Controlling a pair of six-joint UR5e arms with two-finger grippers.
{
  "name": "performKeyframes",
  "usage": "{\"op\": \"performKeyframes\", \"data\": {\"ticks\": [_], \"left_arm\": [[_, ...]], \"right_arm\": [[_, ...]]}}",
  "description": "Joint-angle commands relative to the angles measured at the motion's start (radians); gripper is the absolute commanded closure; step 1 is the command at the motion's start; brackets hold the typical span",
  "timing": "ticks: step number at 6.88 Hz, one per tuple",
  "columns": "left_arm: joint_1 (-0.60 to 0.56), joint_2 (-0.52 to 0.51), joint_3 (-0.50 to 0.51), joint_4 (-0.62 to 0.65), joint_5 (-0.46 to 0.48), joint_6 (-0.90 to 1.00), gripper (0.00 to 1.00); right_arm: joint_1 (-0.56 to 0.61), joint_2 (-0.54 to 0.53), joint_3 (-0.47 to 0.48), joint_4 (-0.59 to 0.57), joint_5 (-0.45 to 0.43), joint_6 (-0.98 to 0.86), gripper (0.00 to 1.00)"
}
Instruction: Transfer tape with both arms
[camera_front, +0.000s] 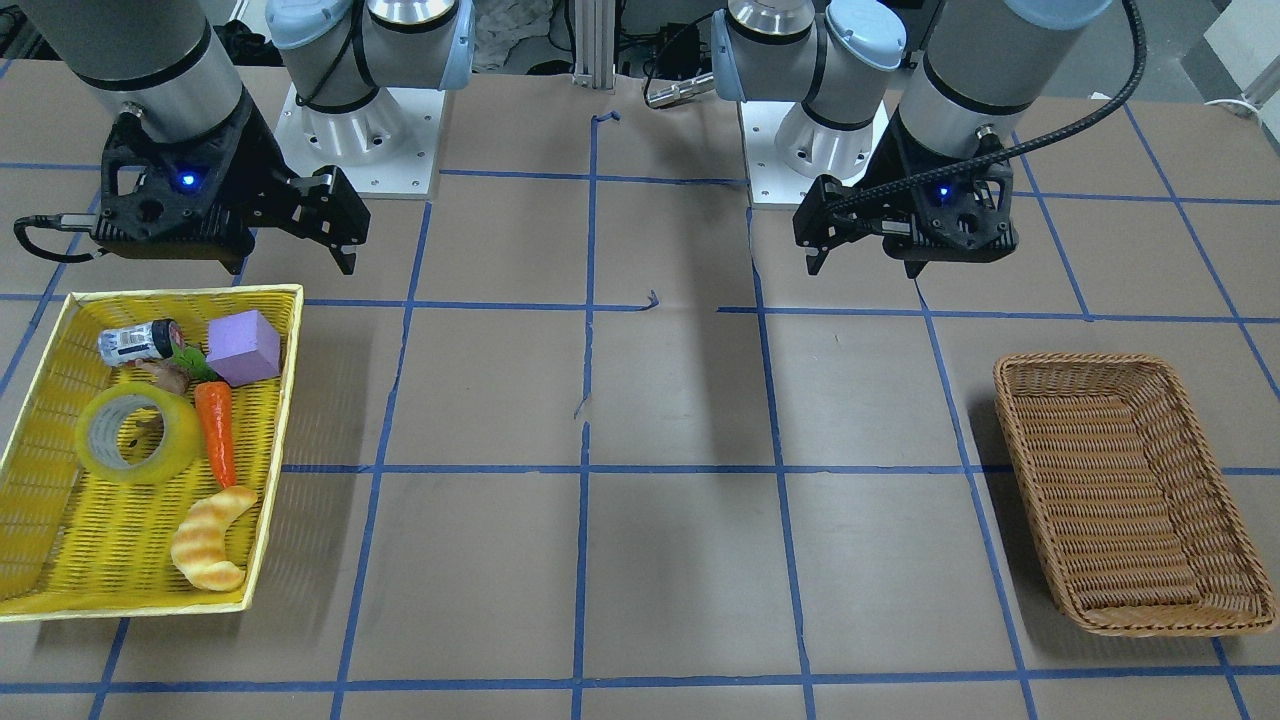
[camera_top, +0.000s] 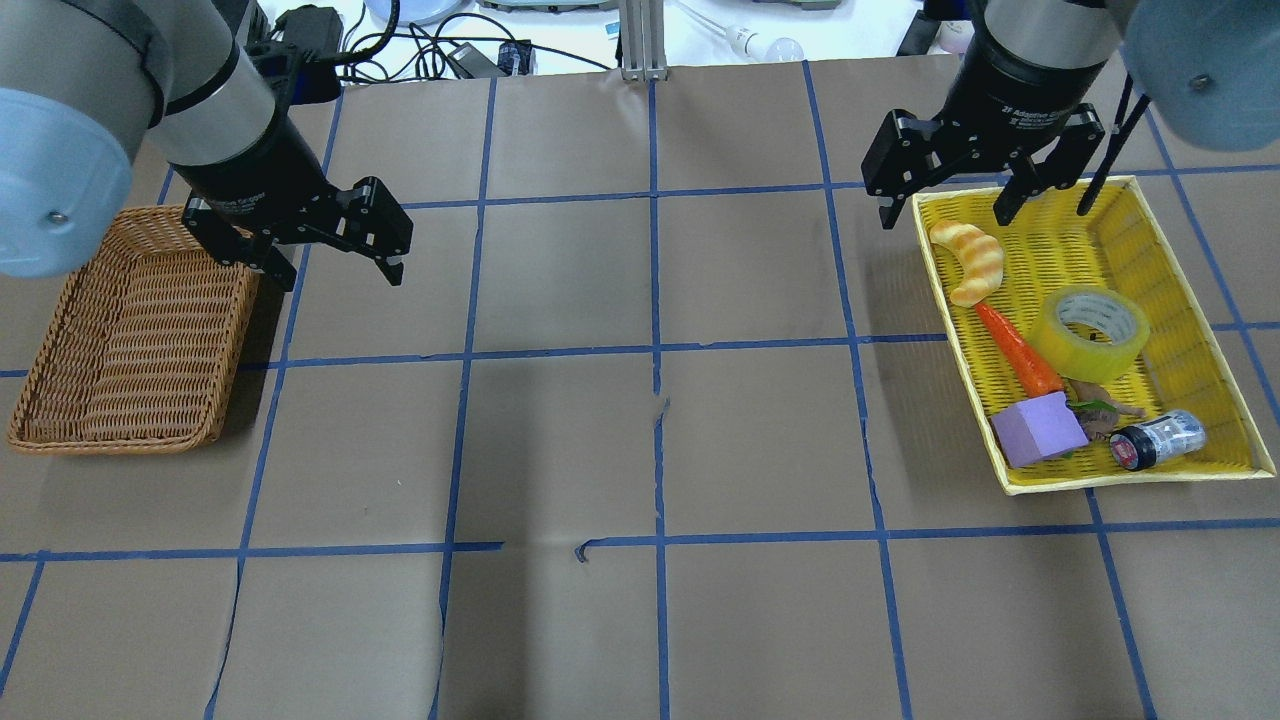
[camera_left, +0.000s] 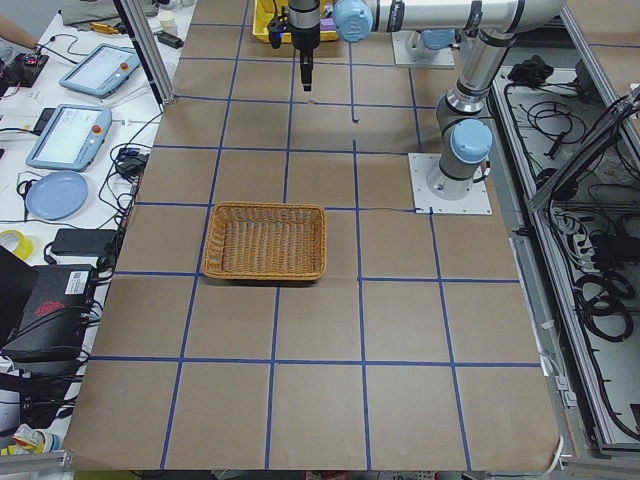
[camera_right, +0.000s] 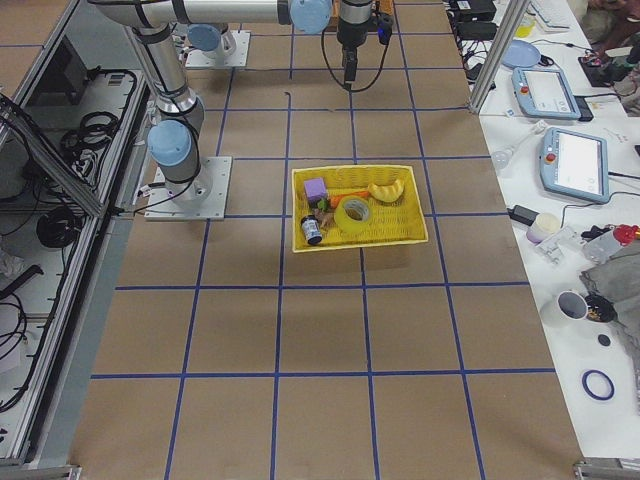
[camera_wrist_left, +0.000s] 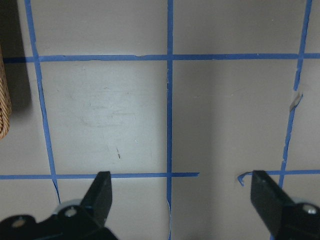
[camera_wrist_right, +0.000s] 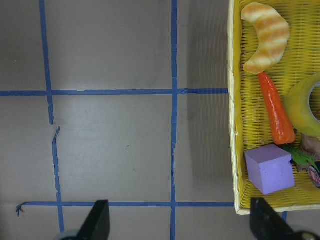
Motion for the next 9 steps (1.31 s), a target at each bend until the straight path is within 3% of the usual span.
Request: {"op": "performKeyframes", "data": {"ticks": [1,9], "left_arm": [[0.0,0.0,0.0,0.001,0.0,0.0,0.0],[-0.003,-0.017,-0.005,0.0,-0.005,0.002,0.0]], "right_arm": [[0.001,0.0,-0.001,0.0,-0.007,0.0,0.0],[-0.003,0.003,0.002,-0.009,-0.013,-0.001,0.0]]}}
